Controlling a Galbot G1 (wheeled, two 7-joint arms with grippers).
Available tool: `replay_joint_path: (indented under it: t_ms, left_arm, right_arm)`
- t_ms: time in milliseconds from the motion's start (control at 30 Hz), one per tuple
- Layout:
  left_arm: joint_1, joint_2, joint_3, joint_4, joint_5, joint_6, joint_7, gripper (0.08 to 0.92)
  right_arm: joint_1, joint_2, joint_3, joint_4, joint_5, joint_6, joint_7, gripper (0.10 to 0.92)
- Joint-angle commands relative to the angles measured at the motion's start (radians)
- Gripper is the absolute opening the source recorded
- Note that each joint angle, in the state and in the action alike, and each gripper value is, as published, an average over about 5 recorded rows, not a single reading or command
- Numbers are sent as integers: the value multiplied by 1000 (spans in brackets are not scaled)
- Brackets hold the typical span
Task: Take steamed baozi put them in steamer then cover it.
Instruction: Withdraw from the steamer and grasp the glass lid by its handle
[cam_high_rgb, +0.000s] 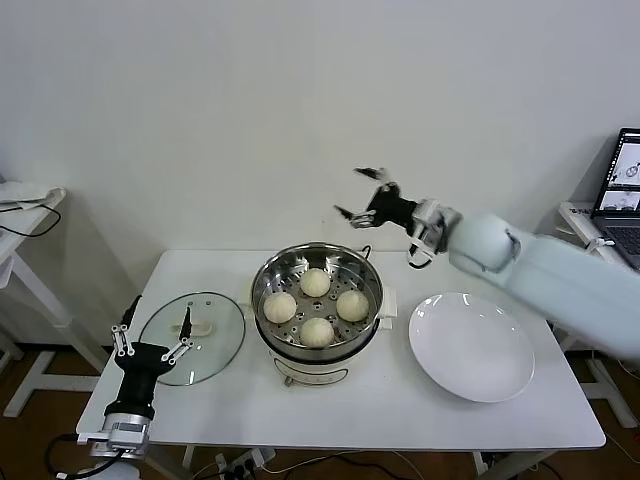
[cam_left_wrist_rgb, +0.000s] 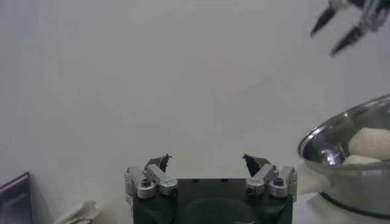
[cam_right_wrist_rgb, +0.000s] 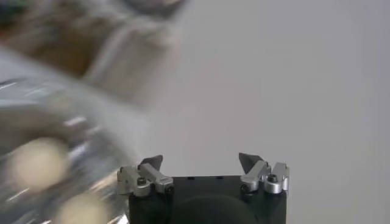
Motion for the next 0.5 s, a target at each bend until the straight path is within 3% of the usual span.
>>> replay_joint_path:
  t_ms: [33,333,500]
  left_arm:
    - [-51,15,12,149,216,-49,-9,823]
    - [-90,32,9,316,490,-113,-55,823]
    - [-123,33,-15,436,788,-131,-101,823]
  right_arm:
    - [-902,14,890,47,-84,113,336,823]
    - [-1183,264,1155,44,-177,142,237,823]
    - [-1235,337,1177,74,-208,143,227,823]
